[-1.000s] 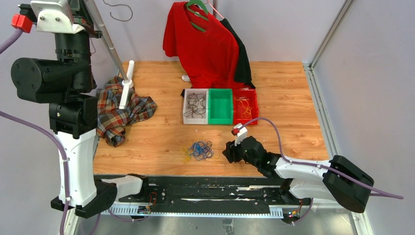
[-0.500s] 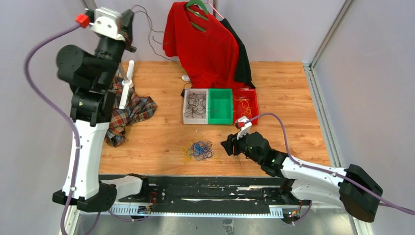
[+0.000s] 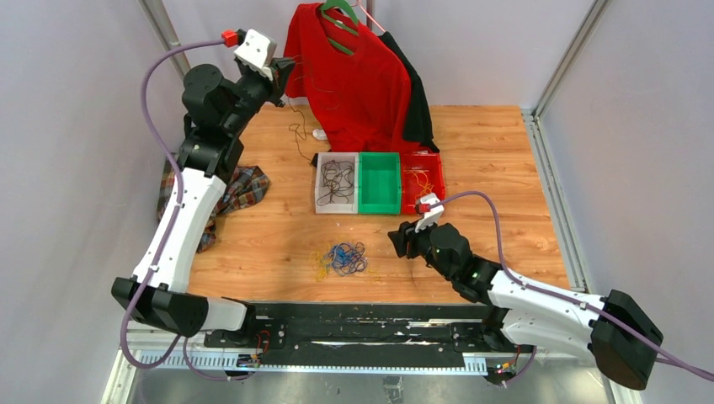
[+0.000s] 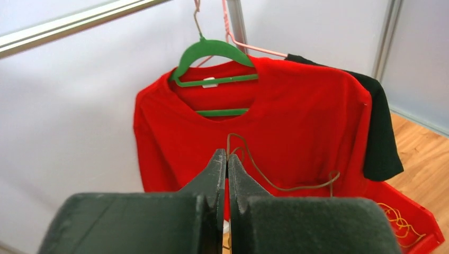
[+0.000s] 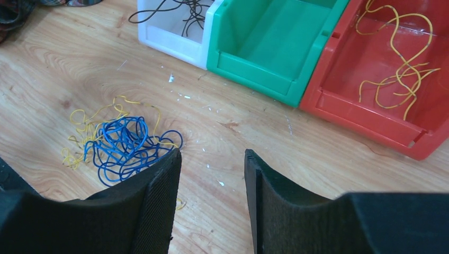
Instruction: Untangle the cables
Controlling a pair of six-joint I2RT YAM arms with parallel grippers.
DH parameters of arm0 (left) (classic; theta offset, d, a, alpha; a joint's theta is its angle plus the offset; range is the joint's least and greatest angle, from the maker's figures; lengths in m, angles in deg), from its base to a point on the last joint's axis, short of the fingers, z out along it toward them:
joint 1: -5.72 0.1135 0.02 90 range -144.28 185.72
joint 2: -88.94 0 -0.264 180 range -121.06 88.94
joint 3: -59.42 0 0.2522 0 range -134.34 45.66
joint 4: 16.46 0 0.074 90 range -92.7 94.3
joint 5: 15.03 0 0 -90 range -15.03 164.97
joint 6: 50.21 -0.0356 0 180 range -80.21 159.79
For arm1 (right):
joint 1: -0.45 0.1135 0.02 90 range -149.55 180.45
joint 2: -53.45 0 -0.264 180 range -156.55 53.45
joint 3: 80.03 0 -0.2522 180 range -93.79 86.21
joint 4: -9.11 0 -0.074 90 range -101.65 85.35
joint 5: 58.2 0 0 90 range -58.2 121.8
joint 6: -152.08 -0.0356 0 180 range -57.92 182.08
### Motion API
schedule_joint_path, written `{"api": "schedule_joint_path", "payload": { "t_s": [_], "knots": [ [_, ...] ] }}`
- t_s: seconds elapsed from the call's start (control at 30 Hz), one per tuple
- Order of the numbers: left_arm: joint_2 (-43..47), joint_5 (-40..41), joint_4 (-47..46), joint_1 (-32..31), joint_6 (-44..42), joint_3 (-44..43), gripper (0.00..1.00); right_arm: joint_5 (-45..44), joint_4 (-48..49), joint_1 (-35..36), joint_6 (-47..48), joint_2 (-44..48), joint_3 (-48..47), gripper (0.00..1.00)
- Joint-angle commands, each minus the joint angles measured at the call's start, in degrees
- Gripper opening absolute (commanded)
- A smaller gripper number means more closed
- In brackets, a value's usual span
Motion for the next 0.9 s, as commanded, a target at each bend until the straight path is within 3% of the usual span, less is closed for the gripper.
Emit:
{"api": "schedule_joint_path", "payload": {
  "t_s": [0.0,0.43,0.63,0.87],
  "knots": [
    [-2.0,-2.7,-4.0,-0.5,2.1,0.0,0.00,-1.8,1.6,-1.6,0.5,-0.5,-0.3,0.47],
    [-3.9,-4.6,-4.0,-1.2,-1.0,-1.0,0.00,0.2,2.3,-5.0,0.1,-0.7,1.1,0.47],
    [-1.0,-2.1,-5.0,-4.9,-9.1,0.3,0.00,0.5,2.0,-5.5,0.2,-0.4,1.1,0.47],
    [-1.1,-2.5,-5.0,-7.5,-10.6,3.7,0.00,0.7,1.9,-5.8,0.0,0.2,1.4,0.46]
  ]
}}
